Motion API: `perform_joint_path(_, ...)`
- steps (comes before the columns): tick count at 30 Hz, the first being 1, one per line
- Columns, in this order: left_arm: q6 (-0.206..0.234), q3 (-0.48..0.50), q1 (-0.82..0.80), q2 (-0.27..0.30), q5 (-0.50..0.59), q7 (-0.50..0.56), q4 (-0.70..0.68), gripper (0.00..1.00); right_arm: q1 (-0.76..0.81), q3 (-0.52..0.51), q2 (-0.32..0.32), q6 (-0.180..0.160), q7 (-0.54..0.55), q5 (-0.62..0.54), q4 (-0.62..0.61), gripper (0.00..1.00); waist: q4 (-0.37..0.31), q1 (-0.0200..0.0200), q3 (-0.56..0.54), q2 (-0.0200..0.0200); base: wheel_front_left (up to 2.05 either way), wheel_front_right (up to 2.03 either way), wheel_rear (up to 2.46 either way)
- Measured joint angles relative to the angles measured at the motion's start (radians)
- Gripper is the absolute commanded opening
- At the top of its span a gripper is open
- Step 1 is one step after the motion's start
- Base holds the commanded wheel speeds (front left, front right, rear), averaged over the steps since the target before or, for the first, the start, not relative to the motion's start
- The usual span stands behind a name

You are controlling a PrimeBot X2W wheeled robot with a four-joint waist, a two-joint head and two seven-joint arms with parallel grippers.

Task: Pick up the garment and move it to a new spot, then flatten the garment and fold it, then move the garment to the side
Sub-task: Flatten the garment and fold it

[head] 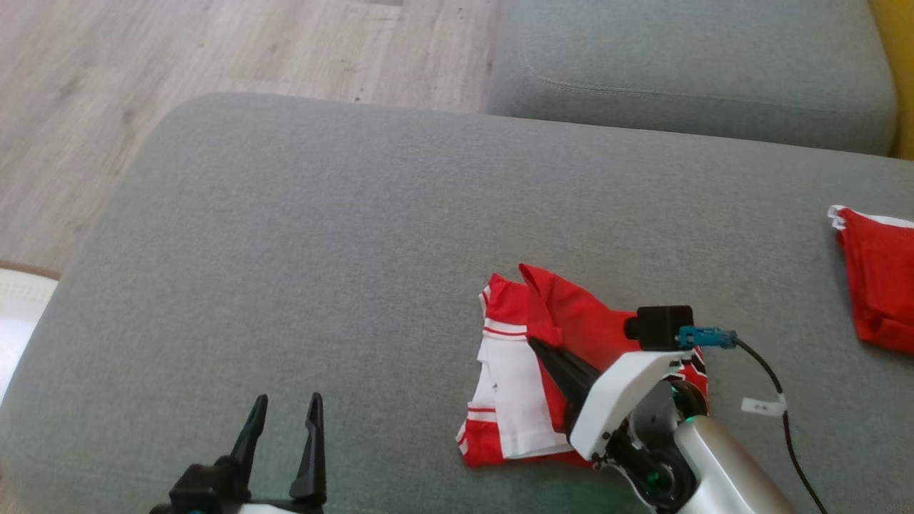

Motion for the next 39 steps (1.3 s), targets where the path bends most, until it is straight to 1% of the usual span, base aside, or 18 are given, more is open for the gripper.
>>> perform_joint_path(5,-0.001,-0.003,0.000,-0.015,0.000,0.000,0.007,1.00,-0.057,0.046,-0.001,0.000,-0.036,0.041,0.103,0.00,0.025,0.0000,0.005,0.0000,0.00,0.00,0.00)
perform_joint_path(6,-0.001,-0.004,-0.001,-0.016,0.000,0.000,0.010,1.00,-0.065,0.057,-0.001,0.000,-0.040,0.049,0.118,0.04,0.028,0.0000,0.006,0.0000,0.00,0.00,0.00)
perform_joint_path(7,-0.001,-0.004,-0.001,-0.018,0.000,0.000,0.013,1.00,-0.073,0.070,-0.001,0.000,-0.043,0.059,0.132,0.18,0.030,0.0000,0.006,0.0000,0.00,0.00,0.00)
perform_joint_path(8,-0.001,-0.004,-0.001,-0.019,0.000,0.000,0.016,1.00,-0.081,0.085,-0.001,0.000,-0.044,0.072,0.145,0.42,0.032,0.0000,0.006,0.0000,0.00,0.00,0.00)
perform_joint_path(9,-0.001,-0.003,-0.002,-0.020,0.000,0.000,0.021,1.00,-0.095,0.111,-0.001,0.000,-0.056,0.091,0.165,1.00,0.033,0.0000,0.006,0.0000,0.00,0.00,0.00)
perform_joint_path(17,-0.008,-0.003,-0.004,-0.034,0.000,-0.001,0.031,1.00,-0.156,0.181,-0.001,0.000,-0.114,0.153,0.186,1.00,0.027,0.0000,0.002,0.0000,0.00,0.00,0.00)
perform_joint_path(22,-0.014,-0.003,-0.009,-0.041,0.000,-0.001,0.034,1.00,-0.184,0.166,-0.001,0.000,-0.172,0.144,0.191,1.00,0.015,0.0000,0.000,0.0000,0.00,0.00,0.00)
perform_joint_path(25,-0.017,-0.003,-0.014,-0.043,0.004,-0.001,0.037,1.00,-0.203,0.104,-0.001,0.000,-0.229,0.058,0.210,1.00,0.006,0.0000,-0.002,0.0000,0.00,0.00,0.00)
perform_joint_path(28,-0.017,-0.005,-0.019,-0.045,0.018,-0.002,0.038,1.00,-0.221,0.010,-0.002,0.000,-0.280,-0.079,0.230,1.00,-0.004,0.0000,-0.004,0.0000,0.00,0.00,0.00)
perform_joint_path(31,-0.018,-0.009,-0.028,-0.045,0.019,-0.002,0.040,1.00,-0.217,-0.083,-0.005,0.000,-0.306,-0.195,0.225,1.00,-0.016,0.0000,-0.008,0.0000,0.00,0.00,0.00)
perform_joint_path(35,-0.018,-0.008,-0.054,-0.046,0.020,-0.002,0.049,1.00,-0.173,-0.198,-0.010,0.000,-0.321,-0.317,0.176,1.00,-0.037,0.0000,-0.015,0.0000,0.00,0.00,0.00)
perform_joint_path(39,-0.017,-0.004,-0.059,-0.049,0.020,-0.002,0.050,1.00,-0.066,-0.280,-0.011,0.000,-0.330,-0.419,0.108,1.00,-0.060,0.0000,-0.025,0.0000,0.00,0.00,0.00)
